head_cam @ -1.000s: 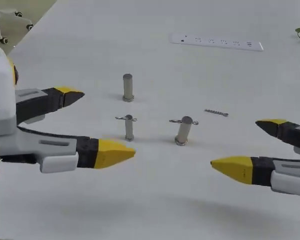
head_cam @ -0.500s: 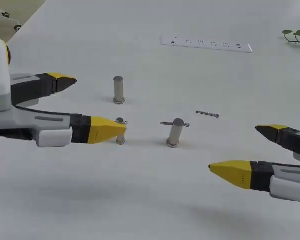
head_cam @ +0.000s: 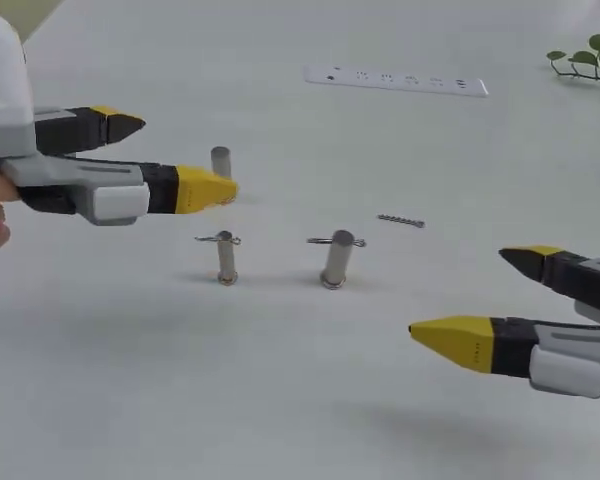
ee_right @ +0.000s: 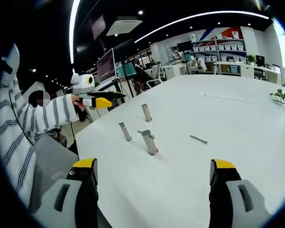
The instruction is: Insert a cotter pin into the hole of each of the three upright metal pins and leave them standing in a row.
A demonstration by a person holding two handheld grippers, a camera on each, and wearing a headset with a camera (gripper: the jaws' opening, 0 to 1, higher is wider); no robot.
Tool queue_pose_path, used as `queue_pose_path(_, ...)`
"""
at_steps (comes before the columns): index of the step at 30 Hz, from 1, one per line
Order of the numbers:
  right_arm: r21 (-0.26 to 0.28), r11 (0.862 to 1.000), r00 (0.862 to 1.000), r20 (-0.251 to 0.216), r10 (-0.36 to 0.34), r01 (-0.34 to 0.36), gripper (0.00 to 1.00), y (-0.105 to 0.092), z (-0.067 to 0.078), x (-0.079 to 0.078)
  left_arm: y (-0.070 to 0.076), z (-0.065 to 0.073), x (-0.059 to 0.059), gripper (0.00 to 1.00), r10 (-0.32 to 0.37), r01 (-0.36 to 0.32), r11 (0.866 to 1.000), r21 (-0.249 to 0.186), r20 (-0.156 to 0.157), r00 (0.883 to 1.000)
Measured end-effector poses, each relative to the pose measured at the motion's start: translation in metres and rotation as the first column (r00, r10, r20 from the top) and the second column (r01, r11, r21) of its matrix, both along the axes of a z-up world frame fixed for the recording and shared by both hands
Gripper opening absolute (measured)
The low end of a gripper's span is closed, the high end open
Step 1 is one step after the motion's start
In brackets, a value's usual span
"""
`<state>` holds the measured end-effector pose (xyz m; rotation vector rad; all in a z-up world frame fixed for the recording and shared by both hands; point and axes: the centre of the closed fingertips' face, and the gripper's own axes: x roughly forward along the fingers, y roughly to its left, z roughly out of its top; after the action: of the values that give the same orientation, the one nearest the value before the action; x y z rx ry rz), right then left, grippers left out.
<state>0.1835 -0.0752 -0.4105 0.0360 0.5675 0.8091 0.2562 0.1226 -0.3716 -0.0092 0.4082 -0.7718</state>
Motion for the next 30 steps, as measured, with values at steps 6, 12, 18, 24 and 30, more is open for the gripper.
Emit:
queue_pose_path(6,-0.004,1.0,1.0,0.004,-0.004,0.004,0.97,-0.001,0.001,0.0,0.008,-0.019,0.042,0.74,0.009,-0.009,1.0,0.018,-0.013,1.0)
queue_pose_path(12,0.009,1.0,1.0,-0.004,-0.011,0.011,0.96,0.0,0.0,-0.001,0.003,-0.034,0.055,0.67,-0.008,0.01,0.999,0.043,-0.035,0.999)
queue_pose_path(18,-0.001,1.0,1.0,-0.021,-0.012,0.012,0.96,-0.001,-0.007,-0.003,0.0,-0.047,0.064,0.6,-0.016,0.02,0.997,0.071,-0.045,0.999)
queue_pose_path(24,-0.01,1.0,1.0,-0.03,-0.009,0.009,0.96,0.0,-0.011,-0.005,0.0,-0.061,0.079,0.5,-0.012,0.016,0.994,0.104,-0.044,0.999)
queue_pose_path(30,-0.011,1.0,0.999,-0.034,-0.014,0.014,0.96,0.0,-0.011,-0.005,0.0,-0.072,0.092,0.37,0.004,0.001,0.994,0.11,-0.045,0.999)
